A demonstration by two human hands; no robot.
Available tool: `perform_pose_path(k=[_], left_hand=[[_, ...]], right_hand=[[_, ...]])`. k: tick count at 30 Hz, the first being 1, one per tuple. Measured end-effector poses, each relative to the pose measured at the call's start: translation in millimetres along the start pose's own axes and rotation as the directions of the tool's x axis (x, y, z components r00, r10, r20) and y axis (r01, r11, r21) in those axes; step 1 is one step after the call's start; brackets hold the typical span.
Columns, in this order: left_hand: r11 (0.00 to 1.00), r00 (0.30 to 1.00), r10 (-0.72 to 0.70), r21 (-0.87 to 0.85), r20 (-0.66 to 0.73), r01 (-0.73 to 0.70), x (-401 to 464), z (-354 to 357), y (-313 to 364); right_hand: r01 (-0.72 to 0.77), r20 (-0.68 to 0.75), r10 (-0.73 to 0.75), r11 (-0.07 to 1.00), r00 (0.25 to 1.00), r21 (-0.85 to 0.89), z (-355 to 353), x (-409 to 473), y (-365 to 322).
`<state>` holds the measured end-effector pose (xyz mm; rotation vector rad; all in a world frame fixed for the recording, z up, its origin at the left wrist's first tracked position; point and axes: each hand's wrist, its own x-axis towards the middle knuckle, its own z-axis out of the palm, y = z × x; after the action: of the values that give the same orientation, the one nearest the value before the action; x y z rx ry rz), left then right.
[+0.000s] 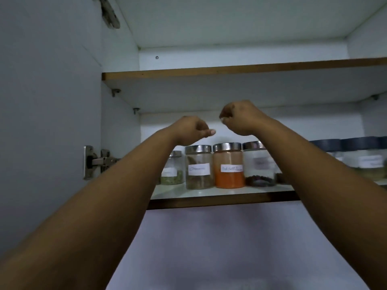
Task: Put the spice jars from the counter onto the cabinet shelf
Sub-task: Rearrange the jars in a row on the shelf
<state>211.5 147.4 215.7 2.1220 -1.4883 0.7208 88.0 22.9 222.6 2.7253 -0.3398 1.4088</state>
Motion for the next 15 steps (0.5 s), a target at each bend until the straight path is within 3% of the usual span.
perform_pose_path(k=[3, 7, 11, 15], left_hand=[[0.982, 0.999, 0.002, 0.19, 0.046, -0.01, 1, 5, 12], [0.923, 0.996, -0.041, 0.385, 0.085, 0.005, 7, 6, 18], [0.921, 0.994, -0.054, 0.389, 0.094, 0.013, 14, 11, 10], [0.948, 0.993, -0.049, 0.318, 0.105, 0.013, 23, 16, -7]], right_hand=[[0.038, 0.182, -0.03, 0.998, 0.983, -0.041, -9, -14, 9], [0.08, 0.256, -0.044, 0.988, 0.966, -0.135, 2, -18, 9], [0.162, 0.261, -0.087, 0.946, 0.961, -0.281, 29, -11, 6], [0.15, 0.285, -0.038, 0.913, 0.958, -0.379, 50, 2, 1]])
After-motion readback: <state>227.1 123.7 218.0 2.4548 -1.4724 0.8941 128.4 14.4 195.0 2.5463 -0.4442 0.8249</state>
